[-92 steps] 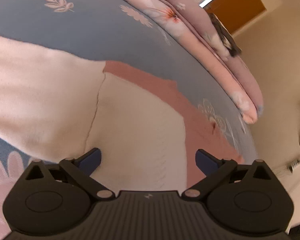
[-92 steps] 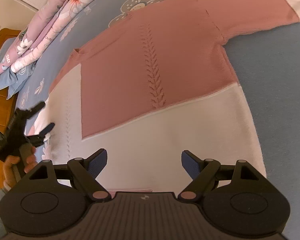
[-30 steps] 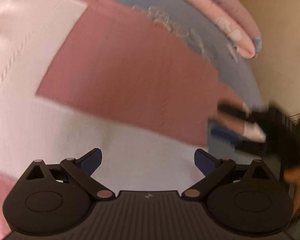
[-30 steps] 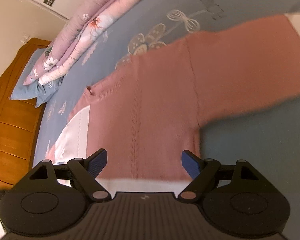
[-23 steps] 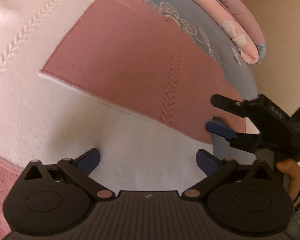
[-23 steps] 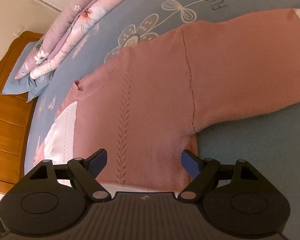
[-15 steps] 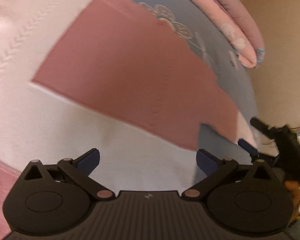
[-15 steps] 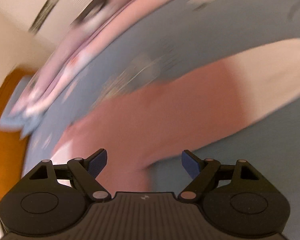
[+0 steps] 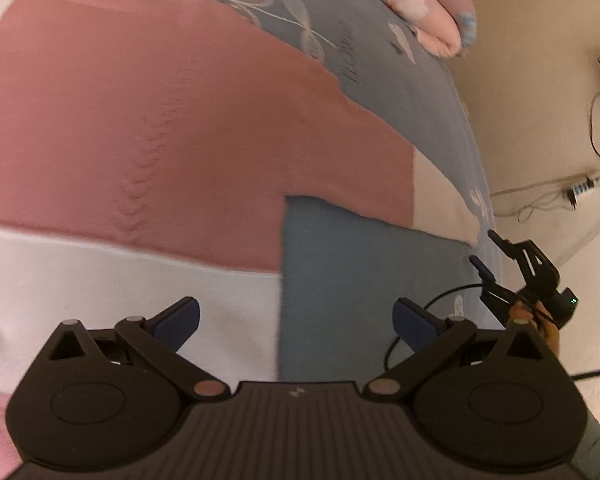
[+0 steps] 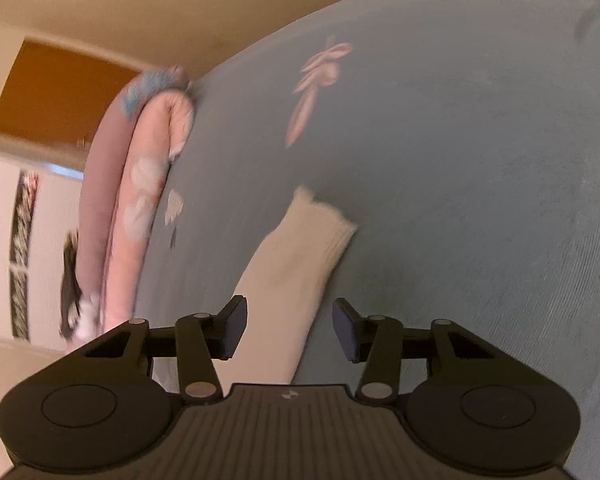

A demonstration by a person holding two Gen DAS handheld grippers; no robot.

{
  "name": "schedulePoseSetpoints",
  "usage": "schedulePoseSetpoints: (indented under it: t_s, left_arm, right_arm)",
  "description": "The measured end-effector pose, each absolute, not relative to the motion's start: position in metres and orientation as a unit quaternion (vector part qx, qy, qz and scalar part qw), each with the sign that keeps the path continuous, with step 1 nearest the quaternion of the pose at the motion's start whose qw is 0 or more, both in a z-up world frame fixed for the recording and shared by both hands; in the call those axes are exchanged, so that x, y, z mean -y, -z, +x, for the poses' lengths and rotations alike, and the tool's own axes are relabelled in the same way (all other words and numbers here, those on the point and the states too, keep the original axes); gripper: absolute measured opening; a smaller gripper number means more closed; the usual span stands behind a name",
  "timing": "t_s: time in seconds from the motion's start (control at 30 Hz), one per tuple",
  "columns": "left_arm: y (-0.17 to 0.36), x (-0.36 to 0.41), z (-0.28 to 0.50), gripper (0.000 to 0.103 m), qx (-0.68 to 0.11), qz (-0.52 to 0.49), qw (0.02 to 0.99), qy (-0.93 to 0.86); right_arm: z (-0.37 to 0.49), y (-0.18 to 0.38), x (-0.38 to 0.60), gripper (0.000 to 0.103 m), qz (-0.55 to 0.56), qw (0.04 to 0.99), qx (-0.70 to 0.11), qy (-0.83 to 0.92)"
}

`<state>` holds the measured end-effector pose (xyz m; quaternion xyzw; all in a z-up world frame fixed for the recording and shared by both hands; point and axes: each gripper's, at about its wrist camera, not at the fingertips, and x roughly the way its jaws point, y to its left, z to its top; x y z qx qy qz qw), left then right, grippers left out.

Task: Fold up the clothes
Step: 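Move the right tool to the white sleeve cuff and close on it, then lift the white cuff with the right tool and carry it across the sweater body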

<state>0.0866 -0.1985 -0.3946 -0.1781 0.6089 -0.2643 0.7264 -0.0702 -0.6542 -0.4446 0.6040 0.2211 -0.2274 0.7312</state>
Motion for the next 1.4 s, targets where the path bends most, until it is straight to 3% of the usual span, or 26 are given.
schedulePoseSetpoints:
  t_s: [0.27, 0.53, 0.87, 1.4]
  left_arm:
    - [0.397, 0.229, 0.086, 0.102, -0.62, -0.146, 0.716, 0.285]
    - [0.401, 0.245, 0.085, 0.102, -0.625, -0.14, 0.707, 0.3]
    - [0.406, 0.252, 0.088, 0.102, -0.632, -0.147, 0.697, 0.306]
    - [0.413, 0.254, 0.088, 0.102, -0.628, -0.156, 0.699, 0.304]
  right_arm:
    - [-0.076, 0.47, 0.681, 0.052, 0.638, 0.714, -0.175, 0.228]
    - [-0.076, 0.482, 0.689, 0.029, 0.631, 0.725, -0.166, 0.22]
    - [-0.061, 0.49, 0.696, 0.021, 0.611, 0.753, -0.141, 0.201]
    - [-0.047, 0.482, 0.7, 0.024, 0.569, 0.781, -0.157, 0.205]
